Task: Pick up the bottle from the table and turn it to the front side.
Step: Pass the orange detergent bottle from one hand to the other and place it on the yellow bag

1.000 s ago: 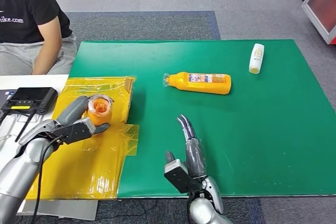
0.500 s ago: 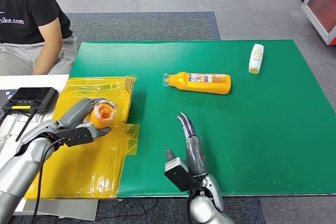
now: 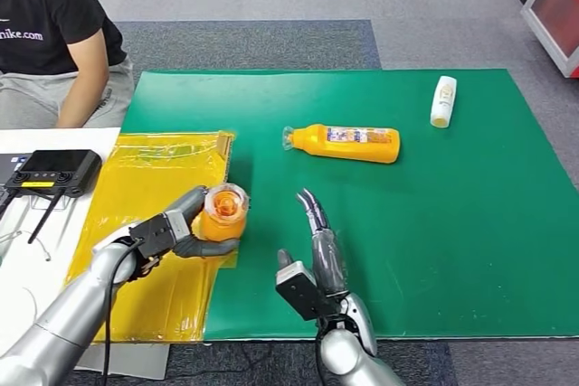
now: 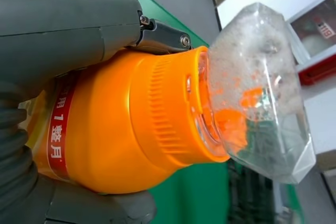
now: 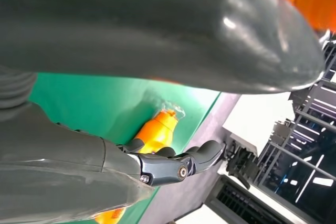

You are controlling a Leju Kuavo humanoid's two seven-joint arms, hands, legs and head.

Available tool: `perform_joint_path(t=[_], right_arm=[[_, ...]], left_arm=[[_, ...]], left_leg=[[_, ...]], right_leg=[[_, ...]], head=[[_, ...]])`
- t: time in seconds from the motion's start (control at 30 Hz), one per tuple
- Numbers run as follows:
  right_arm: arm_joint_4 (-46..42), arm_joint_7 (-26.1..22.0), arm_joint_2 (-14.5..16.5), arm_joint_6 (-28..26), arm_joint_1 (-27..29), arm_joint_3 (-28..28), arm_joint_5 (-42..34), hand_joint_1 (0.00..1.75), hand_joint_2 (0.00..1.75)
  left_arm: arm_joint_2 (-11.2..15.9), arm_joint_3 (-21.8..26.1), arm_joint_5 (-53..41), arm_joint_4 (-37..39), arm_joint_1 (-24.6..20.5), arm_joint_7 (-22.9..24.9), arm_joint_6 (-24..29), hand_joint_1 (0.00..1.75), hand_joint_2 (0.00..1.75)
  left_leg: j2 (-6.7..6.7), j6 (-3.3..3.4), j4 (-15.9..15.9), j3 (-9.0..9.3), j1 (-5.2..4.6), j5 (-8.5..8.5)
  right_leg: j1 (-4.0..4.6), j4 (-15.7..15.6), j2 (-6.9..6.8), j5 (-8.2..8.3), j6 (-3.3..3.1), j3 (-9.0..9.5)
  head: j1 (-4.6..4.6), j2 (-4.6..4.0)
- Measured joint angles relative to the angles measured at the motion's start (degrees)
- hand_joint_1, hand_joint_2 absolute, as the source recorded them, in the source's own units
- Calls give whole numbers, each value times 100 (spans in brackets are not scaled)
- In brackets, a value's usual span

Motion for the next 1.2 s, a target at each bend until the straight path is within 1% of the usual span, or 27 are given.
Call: perform_joint_path(t=[0.13, 0.3, 0.57, 0.7, 0.83, 0.97, 1.2], right_arm=[[57, 10, 4, -4, -3, 41, -15, 0, 0], [82, 50, 4, -5, 0, 57, -17, 0, 0], [117, 67, 4, -4, 6, 57, -16, 0, 0], [117, 91, 4, -8, 32, 53, -4, 0, 0], [117, 98, 4, -10, 85, 46, 30, 0, 175], [117, 85, 4, -12, 113, 35, 53, 0, 175], [122, 69, 4, -8, 112, 33, 85, 0, 175]], left_arm=[[-113, -35, -154, 63, -11, 136, 236, 175, 175], [-113, -129, -622, 165, -120, 207, 507, 175, 175], [-7, -291, -1072, 278, -289, 232, 711, 175, 175], [185, -425, -1553, 332, -443, 332, 892, 175, 175], [399, -486, -1735, 375, -551, 343, 1032, 175, 175], [560, -484, -1748, 373, -603, 367, 981, 175, 175], [644, -465, -1786, 373, -606, 371, 935, 175, 175]], left_leg=[[0, -1, 0, 1, 0, 1], [0, -4, -1, 4, 1, 3], [1, -10, -2, 15, 1, 10], [5, -16, -5, 24, 2, 12], [10, -25, -8, 38, 10, 14], [12, -41, -16, 42, 15, 23], [12, -38, -35, 48, 17, 36]], right_leg=[[1, 0, -1, 0, -1, 0], [2, 1, 0, -1, -3, 3], [2, 1, 1, 10, -10, 12], [5, 1, 8, 20, -23, 14], [12, 2, 18, 27, -35, 21], [17, 3, 22, 36, -48, 23], [19, 3, 22, 58, -66, 24]], head=[[-2, 0], [-1, 0], [0, 0], [-1, 0], [-1, 0], [-1, 0], [-1, 0]])
